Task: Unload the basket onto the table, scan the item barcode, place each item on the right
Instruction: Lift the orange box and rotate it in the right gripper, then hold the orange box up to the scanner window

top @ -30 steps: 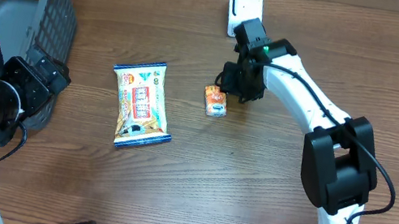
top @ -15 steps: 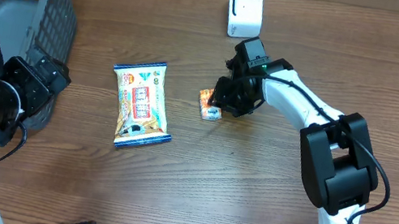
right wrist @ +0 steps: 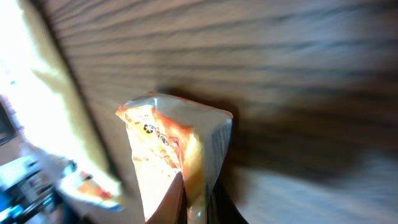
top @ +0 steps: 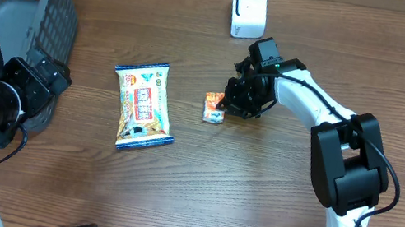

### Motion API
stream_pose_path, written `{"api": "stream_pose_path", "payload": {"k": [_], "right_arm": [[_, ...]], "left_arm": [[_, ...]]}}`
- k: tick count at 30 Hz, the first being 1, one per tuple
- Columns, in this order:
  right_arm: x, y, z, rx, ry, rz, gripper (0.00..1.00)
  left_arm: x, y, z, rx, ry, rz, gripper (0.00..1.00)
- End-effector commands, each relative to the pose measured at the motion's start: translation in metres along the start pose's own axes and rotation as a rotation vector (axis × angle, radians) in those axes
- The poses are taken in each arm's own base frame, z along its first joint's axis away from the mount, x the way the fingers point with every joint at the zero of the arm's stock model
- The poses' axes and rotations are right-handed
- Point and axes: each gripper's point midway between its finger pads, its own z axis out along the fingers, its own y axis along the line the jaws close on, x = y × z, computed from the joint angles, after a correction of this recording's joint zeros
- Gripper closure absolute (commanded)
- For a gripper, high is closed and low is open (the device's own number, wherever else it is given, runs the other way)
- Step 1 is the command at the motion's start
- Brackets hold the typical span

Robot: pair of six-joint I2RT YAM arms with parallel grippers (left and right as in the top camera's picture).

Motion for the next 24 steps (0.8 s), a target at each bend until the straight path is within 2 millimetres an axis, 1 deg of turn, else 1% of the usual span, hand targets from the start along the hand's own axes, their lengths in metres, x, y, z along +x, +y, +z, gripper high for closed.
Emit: {"api": "stream_pose_path", "payload": {"k": [1, 2, 3, 4, 6, 9, 11, 24], "right_arm": [[0.002, 0.040, -0.016, -0.260, 0.075, -0.030, 0.96], [0.002, 0.061, -0.031, -0.411, 0.106, -0.055, 0.96], [0.002, 0.072, -0.041, -0.496, 0.123, -0.075, 0.96], [0.004, 0.085, -0.056, -0.607, 0.149, -0.107, 0.96], [0.007, 0.098, -0.078, -0.755, 0.186, -0.156, 0.96], [0.013, 0.110, -0.103, -0.901, 0.227, -0.225, 0.96], [0.012, 0.110, -0.107, -0.918, 0.230, -0.232, 0.96], [0.012, 0.111, -0.106, -0.919, 0.227, -0.243, 0.96]], "left_arm": [[-0.001, 0.001, -0.002, 0.003, -0.008, 0.005, 0.00], [-0.001, 0.001, -0.002, 0.003, -0.008, 0.005, 0.00], [-0.001, 0.001, -0.002, 0.003, -0.008, 0.005, 0.00], [-0.001, 0.001, -0.002, 0.003, -0.008, 0.005, 0.00], [-0.001, 0.001, -0.002, 0.003, -0.008, 0.005, 0.00], [-0.001, 0.001, -0.002, 0.003, -0.008, 0.005, 0.00], [-0.001, 0.001, -0.002, 0.003, -0.008, 0.005, 0.00], [-0.001, 0.001, -0.002, 0.003, -0.008, 0.005, 0.00]]}}
